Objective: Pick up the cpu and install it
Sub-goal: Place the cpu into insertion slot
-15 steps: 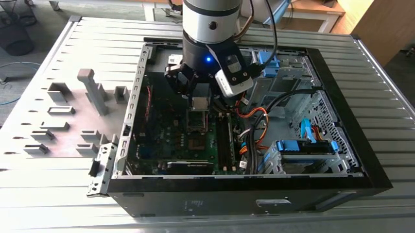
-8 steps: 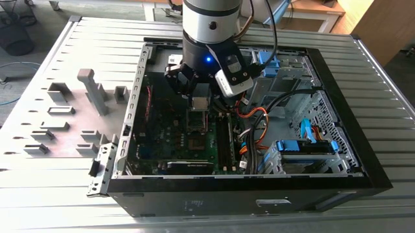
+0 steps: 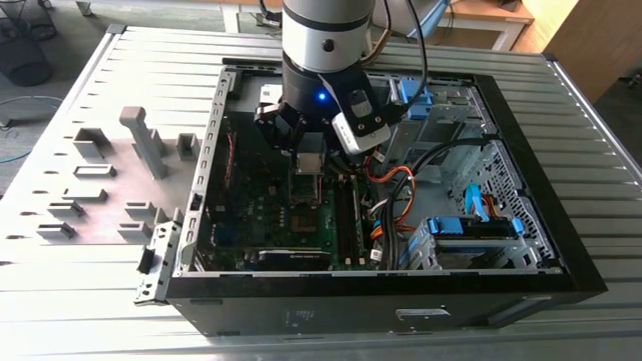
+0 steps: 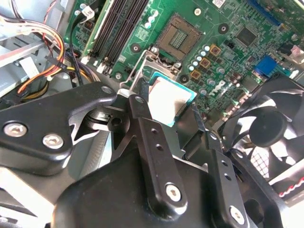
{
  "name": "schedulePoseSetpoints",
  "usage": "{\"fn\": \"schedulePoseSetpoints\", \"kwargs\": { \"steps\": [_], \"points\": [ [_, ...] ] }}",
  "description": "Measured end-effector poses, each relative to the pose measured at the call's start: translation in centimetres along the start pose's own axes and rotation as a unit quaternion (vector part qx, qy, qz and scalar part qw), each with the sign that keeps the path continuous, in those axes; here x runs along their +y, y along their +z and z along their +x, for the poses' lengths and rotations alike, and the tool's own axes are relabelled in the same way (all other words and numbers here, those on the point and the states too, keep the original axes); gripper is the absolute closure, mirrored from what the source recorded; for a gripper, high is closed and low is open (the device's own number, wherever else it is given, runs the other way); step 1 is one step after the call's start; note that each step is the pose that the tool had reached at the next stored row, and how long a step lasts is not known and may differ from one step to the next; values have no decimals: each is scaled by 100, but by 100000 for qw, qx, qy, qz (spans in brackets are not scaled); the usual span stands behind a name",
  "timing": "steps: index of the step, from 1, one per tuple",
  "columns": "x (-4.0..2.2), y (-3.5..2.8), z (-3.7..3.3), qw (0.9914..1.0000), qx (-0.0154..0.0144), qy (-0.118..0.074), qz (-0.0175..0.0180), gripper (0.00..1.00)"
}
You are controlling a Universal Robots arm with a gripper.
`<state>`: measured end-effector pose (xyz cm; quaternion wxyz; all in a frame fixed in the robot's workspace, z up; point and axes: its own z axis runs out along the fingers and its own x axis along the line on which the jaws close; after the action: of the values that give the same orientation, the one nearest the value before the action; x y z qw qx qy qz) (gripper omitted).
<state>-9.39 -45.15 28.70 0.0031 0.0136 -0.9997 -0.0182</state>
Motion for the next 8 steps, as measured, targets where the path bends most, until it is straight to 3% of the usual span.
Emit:
{"fn": "schedulePoseSetpoints", "kwargs": {
  "steps": [8],
  "points": [
    [-73, 68, 5, 100000, -1, -1, 4, 53]
  ]
}}
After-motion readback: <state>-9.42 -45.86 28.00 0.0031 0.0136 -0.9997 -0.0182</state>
